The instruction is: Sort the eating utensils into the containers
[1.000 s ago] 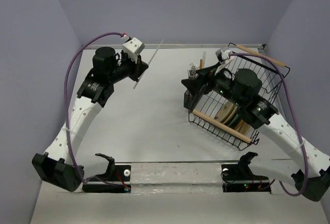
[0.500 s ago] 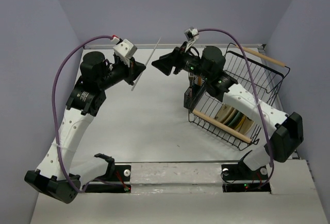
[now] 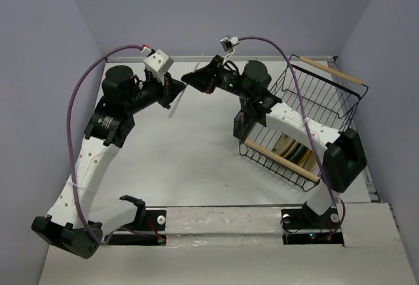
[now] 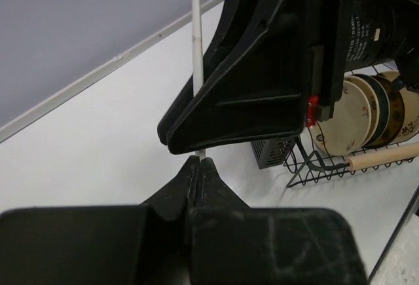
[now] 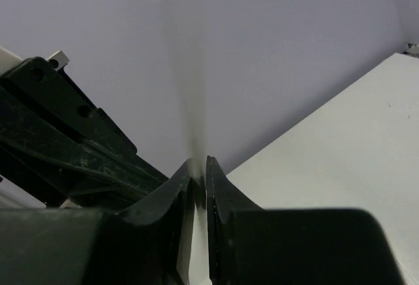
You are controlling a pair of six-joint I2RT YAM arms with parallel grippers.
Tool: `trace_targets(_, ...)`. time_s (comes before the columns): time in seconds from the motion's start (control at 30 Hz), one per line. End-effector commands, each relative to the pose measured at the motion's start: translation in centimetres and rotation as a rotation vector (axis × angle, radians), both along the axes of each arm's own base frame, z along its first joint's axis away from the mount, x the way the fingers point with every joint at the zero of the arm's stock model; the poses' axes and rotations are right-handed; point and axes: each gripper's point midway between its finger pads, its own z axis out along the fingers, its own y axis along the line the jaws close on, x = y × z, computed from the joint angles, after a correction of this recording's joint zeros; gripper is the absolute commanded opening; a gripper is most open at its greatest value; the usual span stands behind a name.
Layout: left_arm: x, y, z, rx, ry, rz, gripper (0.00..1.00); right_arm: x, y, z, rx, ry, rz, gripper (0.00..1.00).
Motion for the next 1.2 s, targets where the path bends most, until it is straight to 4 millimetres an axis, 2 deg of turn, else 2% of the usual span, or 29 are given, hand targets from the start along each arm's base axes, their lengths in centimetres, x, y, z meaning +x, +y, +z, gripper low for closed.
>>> trace_targets(0.0,-0.5,-0.5,1.2,-0.032,-0.038,-0.033,0.00,-0.9,0.6,3.3,0.093,-0.063,0.050,0.00)
trace_targets(0.13,-0.4,-0.1,0.7,-0.017,-0.043,-0.014,0.00,-1.0,-0.4,3.1,0.074,-0.110,0.002,0.00)
trace_targets(0.17,-0.3,0.1,0.5,0.001,-0.051,-0.004,0.24,-1.0,-1.4,3.4,0.040,-0.147,-0.055,0.00)
trace_targets(0.23,-0.1,0.5,0.1,0.025,-0.055,0.014,0.80,-0.7,-2.8,3.8,-0.015,-0.189,-0.139,0.00)
trace_targets(0.27,0.3,1.2,-0.3,0.043,-0.052,0.057,0.99,-0.7,-4.6,4.8,-0.046,-0.193,-0.221,0.00)
trace_targets(0.37,1.5,3.1,-1.3,0.093,-0.060,0.178,0.99,-0.6,-7.8,5.9,-0.133,-0.296,-0.369,0.00)
trace_targets(0.5,2.6,5.5,-3.2,0.159,-0.065,0.294,0.99,-1.3,-14.9,7.6,-0.244,-0.417,-0.647,0.00)
trace_targets(0.53,3.1,6.3,-4.4,0.187,-0.056,0.331,0.99,-0.4,-16.9,7.4,-0.273,-0.409,-0.749,0.00)
trace_targets(0.6,3.6,7.0,-5.7,0.213,-0.044,0.367,0.99,0.3,-19.4,7.1,-0.330,-0.435,-0.847,0.00)
trace_targets(0.67,4.3,8.1,-7.5,0.248,-0.030,0.414,0.99,2.0,-21.7,5.7,-0.375,-0.404,-0.920,0.00)
trace_targets(0.8,4.9,9.6,-9.3,0.274,-0.018,0.475,0.99,5.0,-23.2,2.6,-0.433,-0.336,-0.966,0.00)
trace_targets(0.83,4.9,9.9,-10.0,0.280,-0.011,0.485,0.99,5.6,-22.8,1.5,-0.453,-0.321,-0.957,0.00)
trace_targets(0.93,4.8,10.8,-10.5,0.296,-0.011,0.510,0.99,6.4,-23.3,0.7,-0.439,-0.292,-0.969,0.00)
trace_targets(1.07,4.7,11.2,-12.1,0.313,0.012,0.515,0.99,7.3,-24.1,-0.1,-0.387,-0.283,-1.000,0.00)
trace_targets(1.13,4.8,11.2,-12.6,0.317,0.019,0.512,0.99,7.9,-23.9,-1.6,-0.392,-0.263,-0.990,0.00)
trace_targets(1.17,4.8,11.2,-13.1,0.319,0.028,0.508,0.99,8.5,-24.5,-2.0,-0.394,-0.262,-0.996,0.00)
